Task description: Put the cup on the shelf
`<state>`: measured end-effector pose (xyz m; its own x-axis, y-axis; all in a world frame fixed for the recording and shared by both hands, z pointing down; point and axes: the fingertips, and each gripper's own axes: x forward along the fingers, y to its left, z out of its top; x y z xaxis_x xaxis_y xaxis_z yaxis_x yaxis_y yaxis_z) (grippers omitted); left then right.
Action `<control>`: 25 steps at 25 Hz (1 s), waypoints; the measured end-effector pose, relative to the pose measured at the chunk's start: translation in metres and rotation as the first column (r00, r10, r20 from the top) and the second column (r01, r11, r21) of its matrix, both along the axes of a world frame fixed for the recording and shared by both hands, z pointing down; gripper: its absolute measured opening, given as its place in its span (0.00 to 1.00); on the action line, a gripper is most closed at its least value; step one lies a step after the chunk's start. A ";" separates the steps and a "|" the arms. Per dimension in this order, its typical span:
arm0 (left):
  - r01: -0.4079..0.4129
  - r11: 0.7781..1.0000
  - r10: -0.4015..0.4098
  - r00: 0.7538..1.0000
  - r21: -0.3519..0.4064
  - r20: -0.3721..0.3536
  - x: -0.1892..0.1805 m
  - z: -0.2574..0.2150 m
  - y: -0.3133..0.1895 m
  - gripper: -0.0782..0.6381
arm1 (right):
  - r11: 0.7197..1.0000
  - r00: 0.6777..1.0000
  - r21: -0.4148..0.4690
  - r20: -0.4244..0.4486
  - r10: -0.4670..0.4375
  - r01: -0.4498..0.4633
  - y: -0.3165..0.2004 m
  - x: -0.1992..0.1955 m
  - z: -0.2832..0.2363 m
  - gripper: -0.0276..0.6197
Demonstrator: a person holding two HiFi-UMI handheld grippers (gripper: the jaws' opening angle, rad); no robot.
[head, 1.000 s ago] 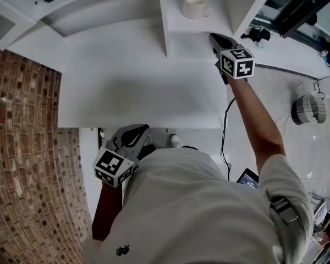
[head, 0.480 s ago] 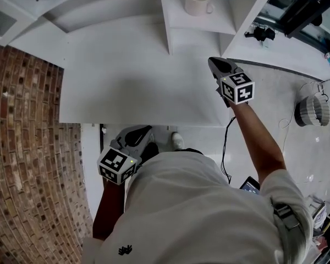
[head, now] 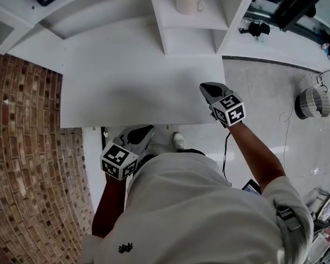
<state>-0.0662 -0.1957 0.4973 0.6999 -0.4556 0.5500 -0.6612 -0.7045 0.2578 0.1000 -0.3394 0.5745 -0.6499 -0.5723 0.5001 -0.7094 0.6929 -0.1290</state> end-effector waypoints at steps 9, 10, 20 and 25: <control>-0.041 0.999 0.042 0.998 0.018 -0.039 -0.025 -0.014 0.026 0.12 | 1.000 1.000 0.000 0.002 -0.025 0.025 0.077 -0.032 -0.016 0.06; -0.039 0.999 0.039 0.998 0.014 -0.048 -0.033 -0.014 0.031 0.12 | 1.000 1.000 0.002 0.008 -0.026 0.026 0.085 -0.038 -0.020 0.06; -0.061 0.998 0.062 0.996 0.014 -0.059 -0.092 -0.005 0.092 0.12 | 0.998 0.998 0.010 -0.012 -0.059 0.059 0.177 -0.107 -0.043 0.06; -0.095 0.995 0.096 0.993 0.012 -0.071 -0.111 -0.001 0.128 0.12 | 0.998 0.998 0.011 -0.012 -0.058 0.058 0.222 -0.136 -0.052 0.06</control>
